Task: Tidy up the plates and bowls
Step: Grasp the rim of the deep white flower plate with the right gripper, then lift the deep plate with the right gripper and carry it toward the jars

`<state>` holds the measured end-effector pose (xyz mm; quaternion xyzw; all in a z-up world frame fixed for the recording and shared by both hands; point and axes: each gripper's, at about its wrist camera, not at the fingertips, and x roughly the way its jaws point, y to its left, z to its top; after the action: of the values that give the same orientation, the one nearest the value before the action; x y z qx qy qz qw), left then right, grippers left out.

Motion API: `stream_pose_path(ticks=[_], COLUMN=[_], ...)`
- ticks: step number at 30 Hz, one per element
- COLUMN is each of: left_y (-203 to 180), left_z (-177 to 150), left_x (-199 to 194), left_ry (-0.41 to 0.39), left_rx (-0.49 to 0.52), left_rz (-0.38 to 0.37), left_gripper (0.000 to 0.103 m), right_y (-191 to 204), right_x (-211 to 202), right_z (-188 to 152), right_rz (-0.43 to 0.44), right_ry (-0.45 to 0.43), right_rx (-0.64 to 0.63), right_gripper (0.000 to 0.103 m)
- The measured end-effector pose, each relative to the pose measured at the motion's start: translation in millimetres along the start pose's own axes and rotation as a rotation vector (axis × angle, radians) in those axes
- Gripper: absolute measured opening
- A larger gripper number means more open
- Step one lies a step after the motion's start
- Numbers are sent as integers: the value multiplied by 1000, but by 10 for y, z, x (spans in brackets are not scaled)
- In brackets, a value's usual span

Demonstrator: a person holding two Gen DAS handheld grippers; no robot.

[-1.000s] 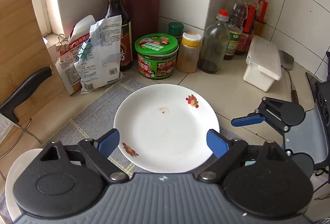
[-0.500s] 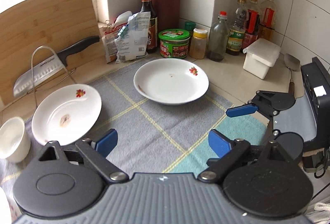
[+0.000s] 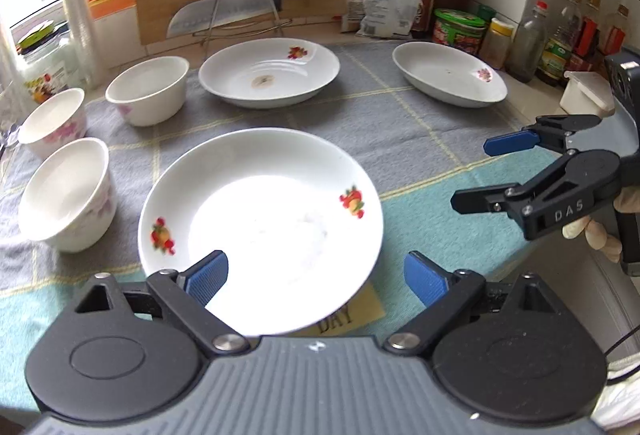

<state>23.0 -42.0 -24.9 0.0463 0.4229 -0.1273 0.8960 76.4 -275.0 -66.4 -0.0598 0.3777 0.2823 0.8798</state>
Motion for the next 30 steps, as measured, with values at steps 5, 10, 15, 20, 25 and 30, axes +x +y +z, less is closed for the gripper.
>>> stream_pose_path(ticks=[5, 10, 15, 20, 25, 30], left_y=[247, 355, 396, 459, 541, 572], left_z=[-204, -302, -337, -297, -294, -284], left_x=[-12, 120, 249, 342, 387, 409], left_ry=[38, 55, 63, 52, 30, 17], left_rx=[-24, -4, 49, 90, 122, 155], left_rz=[57, 70, 52, -12, -54, -83], left_gripper=[94, 95, 95, 95, 101, 103], right_y=[119, 292, 484, 601, 696, 755], right_x=[164, 362, 571, 773, 914, 981], right_z=[190, 395, 491, 528, 580, 647], right_rz=[84, 197, 261, 264, 253, 223], right_ry=[20, 61, 120, 177, 214, 227], right_rx=[-2, -22, -38, -20, 3, 26], right_gripper=[103, 103, 103, 103, 103, 103])
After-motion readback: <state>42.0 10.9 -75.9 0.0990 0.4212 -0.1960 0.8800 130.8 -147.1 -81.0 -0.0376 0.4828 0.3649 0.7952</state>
